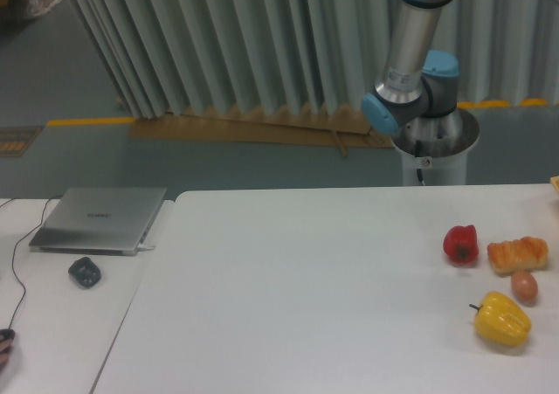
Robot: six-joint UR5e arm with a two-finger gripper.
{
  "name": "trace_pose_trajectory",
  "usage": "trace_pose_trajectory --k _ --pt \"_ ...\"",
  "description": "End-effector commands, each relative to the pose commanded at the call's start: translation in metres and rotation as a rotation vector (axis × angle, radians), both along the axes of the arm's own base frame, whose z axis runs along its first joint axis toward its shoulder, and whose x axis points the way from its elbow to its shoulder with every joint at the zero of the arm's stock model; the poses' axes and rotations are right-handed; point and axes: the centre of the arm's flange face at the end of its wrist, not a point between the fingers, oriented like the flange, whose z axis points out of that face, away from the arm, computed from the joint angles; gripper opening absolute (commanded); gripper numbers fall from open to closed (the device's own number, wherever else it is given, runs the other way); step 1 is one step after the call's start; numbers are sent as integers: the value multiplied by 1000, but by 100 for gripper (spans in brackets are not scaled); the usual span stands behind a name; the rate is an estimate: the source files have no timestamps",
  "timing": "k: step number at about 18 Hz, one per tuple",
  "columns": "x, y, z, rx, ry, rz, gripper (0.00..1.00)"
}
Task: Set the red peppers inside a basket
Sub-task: 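Move the gripper in from the side toward the red pepper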
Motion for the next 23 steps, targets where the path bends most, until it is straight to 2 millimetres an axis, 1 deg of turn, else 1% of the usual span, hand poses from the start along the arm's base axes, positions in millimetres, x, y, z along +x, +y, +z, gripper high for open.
trace_pose_trajectory --k 5,8,14,15,19,20,22,23 --pt "11 14 -4 5 -16 62 100" --pt "9 15 2 9 -1 67 100" --pt "9 17 2 11 -3 100 100" --pt "12 21 2 14 -5 103 100" --pt "19 30 3 14 -3 94 100" --pt "21 31 -1 12 -12 106 100" --pt "24 34 -1 15 -18 152 100" --pt "28 39 -1 16 -19 150 100"
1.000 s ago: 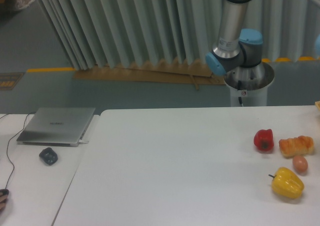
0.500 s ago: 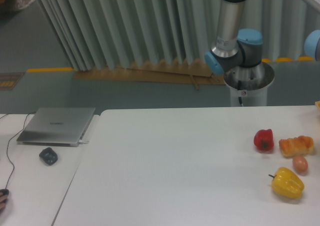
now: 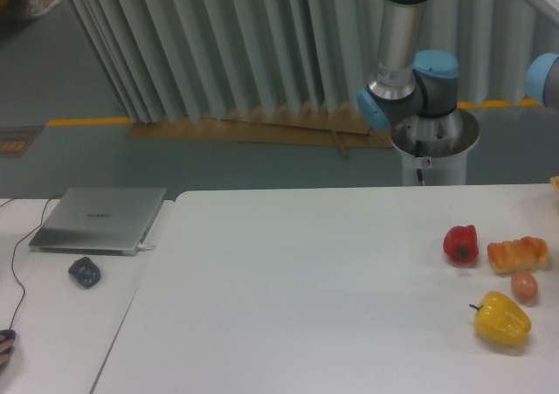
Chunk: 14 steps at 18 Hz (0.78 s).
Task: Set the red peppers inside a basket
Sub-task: 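Move the gripper in from the side toward the red pepper, then lower the open gripper near the red pepper and bread roll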
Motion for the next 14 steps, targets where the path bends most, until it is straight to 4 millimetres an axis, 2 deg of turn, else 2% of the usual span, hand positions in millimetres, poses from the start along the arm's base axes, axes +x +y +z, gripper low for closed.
trace_pose_trajectory --k 3,8,14 --pt "7 12 -1 5 4 38 100" --pt "13 9 -4 -10 38 95 100" --pt "32 13 -32 -47 -15 120 100"
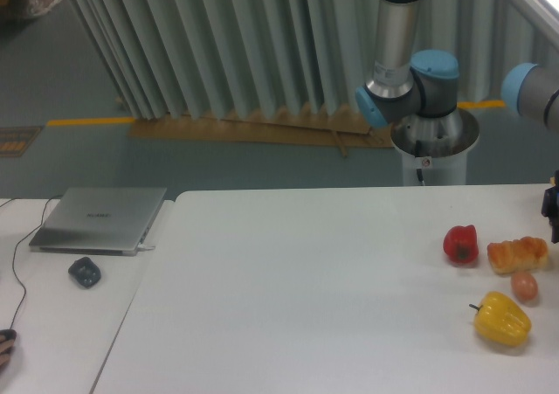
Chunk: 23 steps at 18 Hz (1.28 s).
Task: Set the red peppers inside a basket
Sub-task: 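Lower the open gripper near the red pepper and bread roll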
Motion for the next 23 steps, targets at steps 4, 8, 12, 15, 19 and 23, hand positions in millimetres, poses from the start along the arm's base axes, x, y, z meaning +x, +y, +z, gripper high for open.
trace_pose_trajectory --k 4,8,12,15,19,23 --pt "14 2 -9 -134 43 -69 100" --pt "31 14 -12 -191 59 -145 100" --pt "39 15 -15 -144 29 -115 100" --pt "55 16 -27 -75 -30 7 100" --pt "63 28 -22 83 -133 198 100" --pt "67 20 -8 92 -137 359 100"
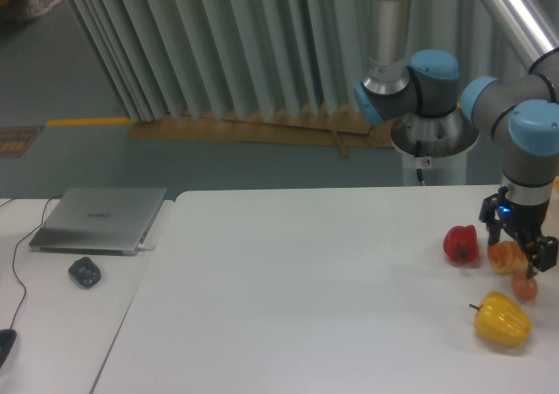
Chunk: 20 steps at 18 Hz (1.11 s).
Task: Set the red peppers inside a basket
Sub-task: 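Lower the open gripper near the red pepper and bread roll, then position the open gripper above the red pepper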
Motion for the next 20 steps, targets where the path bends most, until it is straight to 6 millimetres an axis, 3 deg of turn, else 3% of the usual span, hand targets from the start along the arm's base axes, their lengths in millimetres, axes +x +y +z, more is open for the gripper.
trace_pose_trajectory --k 5,8,10,13,20 --pt "11 -30 11 8 -20 189 100" --pt "17 -29 9 6 -40 296 100" --pt "35 -31 -2 -6 -62 306 100" --pt "51 -25 -9 -26 -70 267 100" --pt "111 5 -26 -86 -98 175 100"
